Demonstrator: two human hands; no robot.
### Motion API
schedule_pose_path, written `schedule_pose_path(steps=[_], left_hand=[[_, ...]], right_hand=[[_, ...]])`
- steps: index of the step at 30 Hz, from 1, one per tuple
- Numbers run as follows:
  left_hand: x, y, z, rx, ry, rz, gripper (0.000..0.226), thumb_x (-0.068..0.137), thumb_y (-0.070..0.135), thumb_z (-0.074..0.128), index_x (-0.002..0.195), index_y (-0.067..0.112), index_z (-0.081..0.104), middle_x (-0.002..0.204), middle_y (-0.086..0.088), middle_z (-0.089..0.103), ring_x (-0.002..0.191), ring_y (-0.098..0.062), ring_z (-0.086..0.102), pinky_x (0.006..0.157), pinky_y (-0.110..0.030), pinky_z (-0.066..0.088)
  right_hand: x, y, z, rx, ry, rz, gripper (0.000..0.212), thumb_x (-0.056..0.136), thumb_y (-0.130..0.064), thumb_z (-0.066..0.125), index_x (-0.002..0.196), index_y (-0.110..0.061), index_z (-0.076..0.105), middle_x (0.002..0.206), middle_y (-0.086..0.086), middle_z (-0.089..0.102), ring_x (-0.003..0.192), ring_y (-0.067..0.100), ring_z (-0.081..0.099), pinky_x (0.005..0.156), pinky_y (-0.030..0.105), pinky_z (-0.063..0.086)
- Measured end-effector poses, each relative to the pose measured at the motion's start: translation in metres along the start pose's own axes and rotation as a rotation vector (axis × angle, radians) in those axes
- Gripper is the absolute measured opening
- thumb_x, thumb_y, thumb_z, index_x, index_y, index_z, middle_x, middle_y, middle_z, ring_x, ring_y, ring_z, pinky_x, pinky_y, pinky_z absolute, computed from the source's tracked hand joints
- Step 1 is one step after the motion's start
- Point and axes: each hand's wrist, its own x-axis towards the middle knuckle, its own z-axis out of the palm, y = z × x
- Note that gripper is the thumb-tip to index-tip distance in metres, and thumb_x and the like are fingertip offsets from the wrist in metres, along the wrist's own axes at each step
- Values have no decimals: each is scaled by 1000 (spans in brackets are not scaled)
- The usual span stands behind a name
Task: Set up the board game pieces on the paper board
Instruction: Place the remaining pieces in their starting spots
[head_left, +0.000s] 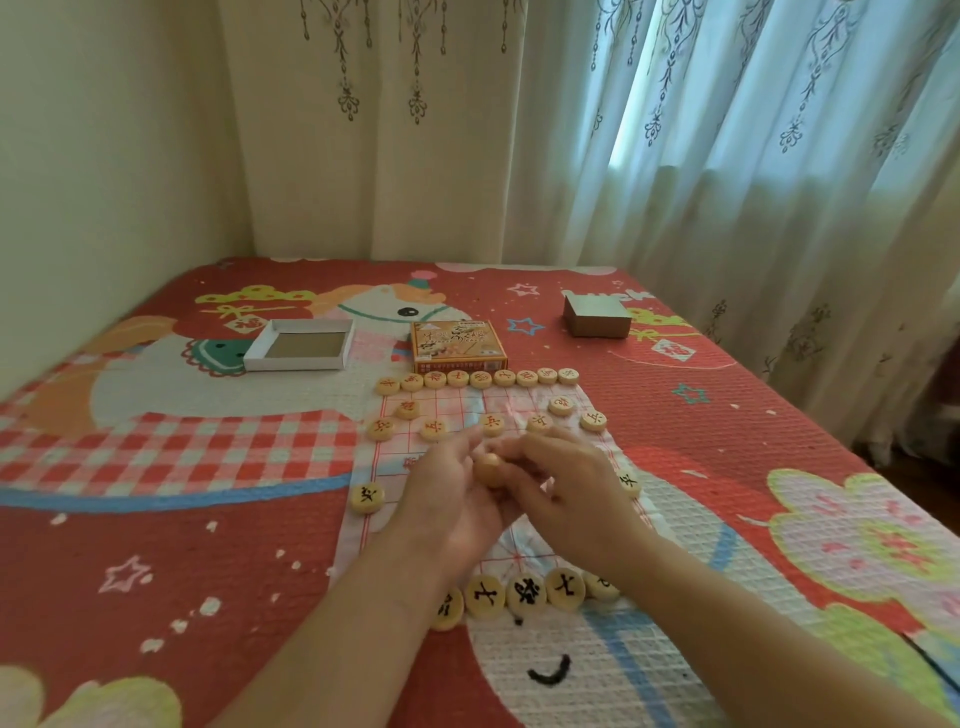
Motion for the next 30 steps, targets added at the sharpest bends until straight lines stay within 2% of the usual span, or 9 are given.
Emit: schedule_pose_path(steps=[3,6,9,12,14,16,19,25,30], left_hand=[[2,-5,-2,277,19,108,34,98,19,39,111,-3,61,102,-21,67,93,-27,63,88,-38,51],[0,-3,-6,526,120,279,14,91,12,55,91,6,67,78,-11,68,64,-16,62,69,-34,55],[-4,0,-9,504,135,326,10,86,5,61,79,4,68,63,-6,62,50,-9,54,48,-22,51],[-5,2,-9,407,93,282,12,87,2,57,81,-1,67,62,-8,65,49,-9,58,47,-19,52],[-6,3,-10,339,59,240,12,88,5,56,84,1,66,65,-9,67,53,-12,63,51,-21,55],[-7,4,-10,306,31,177,12,87,12,57,85,4,66,69,-10,68,56,-15,65,53,-22,56],[-11,7,-10,259,5,129,8,85,4,57,85,2,65,66,-10,68,55,-15,66,52,-20,56],[-8,5,-11,439,139,312,20,74,-15,62,84,3,62,81,-13,69,68,-18,69,61,-21,58],[-10,7,-9,427,132,298,15,75,-14,61,80,0,66,66,-7,71,59,-15,69,54,-18,56]], right_hand=[[2,3,-3,166,-31,196,13,88,-18,56,84,-22,68,79,-11,67,77,10,61,70,31,50],[4,0,-11,446,-8,348,17,88,-8,56,77,-14,66,61,-11,63,57,-3,57,55,14,43],[2,-1,-16,631,-24,433,14,89,-4,55,81,-3,67,58,-8,63,52,-4,56,52,8,41],[1,3,-14,675,-48,498,14,89,-9,55,83,-6,68,58,-9,64,57,0,57,57,15,43],[-1,6,-10,557,7,366,13,89,-11,57,82,-13,68,62,-14,64,61,-2,56,60,18,44],[-2,11,-9,222,124,18,11,89,-16,57,87,-15,68,72,-16,65,68,-1,56,63,19,46],[-3,24,-8,-49,182,-350,17,89,-16,56,99,-8,67,84,1,69,78,15,62,70,28,50],[-4,19,-10,247,79,-107,27,78,-30,65,103,-21,67,93,-10,68,82,4,62,70,28,52],[-4,21,-12,245,58,-64,28,76,-36,63,103,-25,66,89,-6,70,81,3,62,70,26,51]])
